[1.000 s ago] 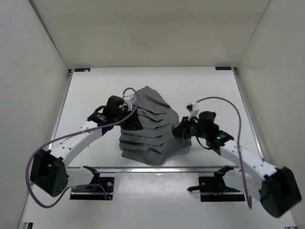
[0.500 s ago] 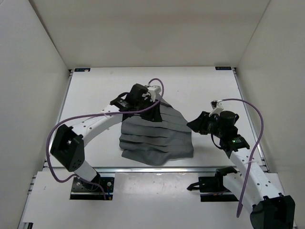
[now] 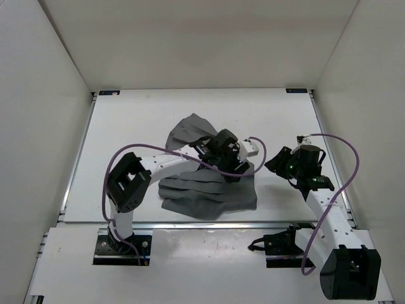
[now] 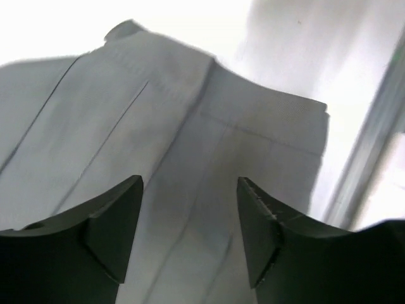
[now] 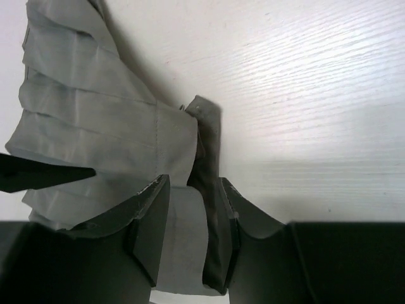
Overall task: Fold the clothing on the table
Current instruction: Flatten the skirt out
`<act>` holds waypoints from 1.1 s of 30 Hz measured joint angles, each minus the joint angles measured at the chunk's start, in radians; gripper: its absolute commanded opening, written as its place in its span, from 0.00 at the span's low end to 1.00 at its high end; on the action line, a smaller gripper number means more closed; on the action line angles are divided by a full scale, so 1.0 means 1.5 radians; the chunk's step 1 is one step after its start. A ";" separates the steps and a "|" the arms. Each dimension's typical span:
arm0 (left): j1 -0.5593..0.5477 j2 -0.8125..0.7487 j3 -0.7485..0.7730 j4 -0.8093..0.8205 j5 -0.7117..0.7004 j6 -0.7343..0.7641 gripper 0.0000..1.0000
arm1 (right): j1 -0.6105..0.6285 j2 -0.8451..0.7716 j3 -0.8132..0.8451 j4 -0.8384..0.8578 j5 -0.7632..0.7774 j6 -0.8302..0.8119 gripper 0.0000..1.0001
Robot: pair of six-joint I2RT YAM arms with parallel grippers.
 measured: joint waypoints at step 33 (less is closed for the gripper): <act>-0.083 0.146 0.015 0.184 -0.021 0.260 0.71 | -0.040 0.085 0.087 -0.032 0.113 0.031 0.40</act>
